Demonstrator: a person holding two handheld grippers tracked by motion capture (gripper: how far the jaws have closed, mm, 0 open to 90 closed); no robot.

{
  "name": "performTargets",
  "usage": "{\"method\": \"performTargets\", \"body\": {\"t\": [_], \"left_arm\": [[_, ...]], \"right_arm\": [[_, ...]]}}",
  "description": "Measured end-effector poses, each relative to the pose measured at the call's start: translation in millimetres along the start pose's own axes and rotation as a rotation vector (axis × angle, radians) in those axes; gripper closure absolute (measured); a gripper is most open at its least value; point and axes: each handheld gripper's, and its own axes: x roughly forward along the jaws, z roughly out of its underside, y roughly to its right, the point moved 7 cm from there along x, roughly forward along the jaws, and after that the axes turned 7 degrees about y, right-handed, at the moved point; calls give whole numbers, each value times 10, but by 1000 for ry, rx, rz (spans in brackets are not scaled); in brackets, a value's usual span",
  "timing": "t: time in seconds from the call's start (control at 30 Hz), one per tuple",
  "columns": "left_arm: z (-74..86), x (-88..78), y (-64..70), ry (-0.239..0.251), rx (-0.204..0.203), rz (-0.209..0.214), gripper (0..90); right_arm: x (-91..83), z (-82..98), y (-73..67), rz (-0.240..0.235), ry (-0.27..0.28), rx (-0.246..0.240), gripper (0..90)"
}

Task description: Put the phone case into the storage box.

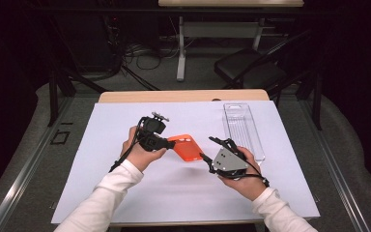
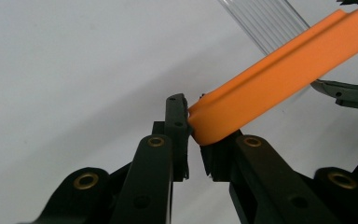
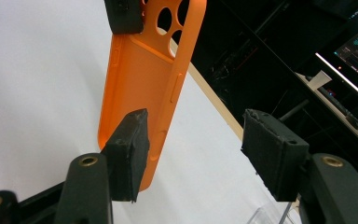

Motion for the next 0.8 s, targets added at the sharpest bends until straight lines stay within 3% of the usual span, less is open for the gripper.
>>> {"method": "performTargets", "body": {"t": [0.37, 0.8], "left_arm": [[-2, 49, -24, -54, -21, -20, 820], [-20, 95, -16, -64, -25, -31, 820]], "right_arm": [[35, -18, -30, -9, -5, 9, 408], [57, -49, -40, -1, 2, 17, 409]]}}
